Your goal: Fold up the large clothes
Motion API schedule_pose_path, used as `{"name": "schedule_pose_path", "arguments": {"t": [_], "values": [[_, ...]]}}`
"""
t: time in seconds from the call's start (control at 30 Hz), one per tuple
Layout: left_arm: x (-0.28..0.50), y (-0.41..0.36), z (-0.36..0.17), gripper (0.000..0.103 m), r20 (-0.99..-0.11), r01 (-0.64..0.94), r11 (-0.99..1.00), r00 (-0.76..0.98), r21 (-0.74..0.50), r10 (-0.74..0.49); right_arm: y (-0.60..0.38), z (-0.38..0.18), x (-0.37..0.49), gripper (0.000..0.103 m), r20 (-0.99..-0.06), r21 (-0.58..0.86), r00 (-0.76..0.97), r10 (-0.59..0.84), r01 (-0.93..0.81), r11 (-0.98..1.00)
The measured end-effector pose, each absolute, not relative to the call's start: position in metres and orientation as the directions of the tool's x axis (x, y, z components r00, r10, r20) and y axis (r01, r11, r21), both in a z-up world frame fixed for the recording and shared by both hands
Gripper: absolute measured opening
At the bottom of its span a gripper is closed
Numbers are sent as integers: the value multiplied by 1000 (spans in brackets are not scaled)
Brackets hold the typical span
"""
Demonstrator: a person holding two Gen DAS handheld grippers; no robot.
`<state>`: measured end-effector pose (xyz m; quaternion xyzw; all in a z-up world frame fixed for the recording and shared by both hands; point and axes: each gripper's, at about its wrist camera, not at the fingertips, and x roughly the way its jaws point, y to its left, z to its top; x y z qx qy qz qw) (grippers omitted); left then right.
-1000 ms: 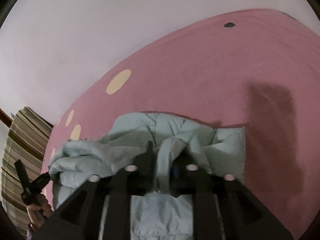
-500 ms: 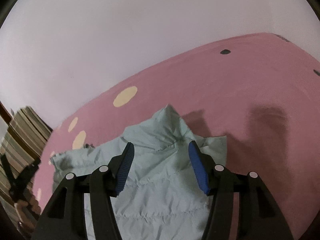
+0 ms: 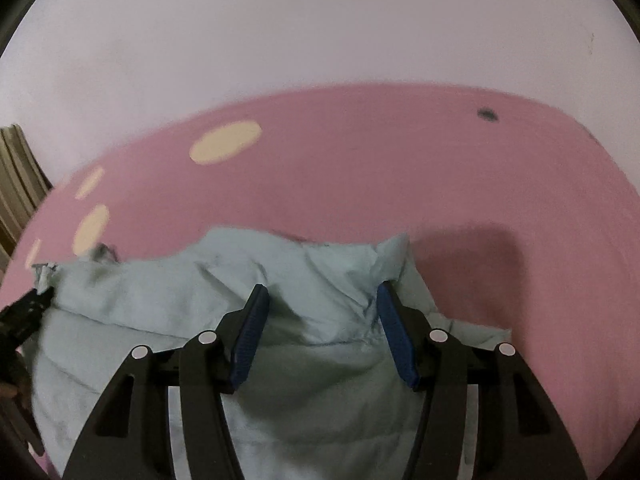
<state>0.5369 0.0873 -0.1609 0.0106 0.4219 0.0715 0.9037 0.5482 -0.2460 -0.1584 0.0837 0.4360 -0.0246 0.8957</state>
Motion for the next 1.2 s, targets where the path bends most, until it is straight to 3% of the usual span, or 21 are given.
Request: {"name": "schedule_pose_path", "arguments": {"t": [0.43, 0.6, 0.7, 0.83, 1.0, 1.2], "values": [[552, 92, -190, 80, -793, -138, 988, 594, 66, 136, -243, -191, 553, 62, -785, 86, 619, -18, 137, 987], [539, 92, -164, 79, -788, -174, 983, 595, 66, 158, -242, -175, 548, 62, -783, 75, 621, -31, 145, 987], [514, 84, -136, 79, -756, -163, 986, 648, -21, 91, -235, -150, 530, 62, -747, 118, 665, -11, 148, 982], [492, 45, -121, 79, -718, -67, 997, 696, -49, 11, -192, -133, 514, 62, -719, 121, 694, 44, 62, 991], [499, 7, -147, 79, -729, -33, 999, 684, 15, 34, -150, -144, 517, 62, -720, 30, 692, 40, -27, 999], [514, 6, -182, 80, -751, -53, 998, 658, 24, 53, -149, -180, 524, 65, -749, 57, 661, 43, -1, 998]]}}
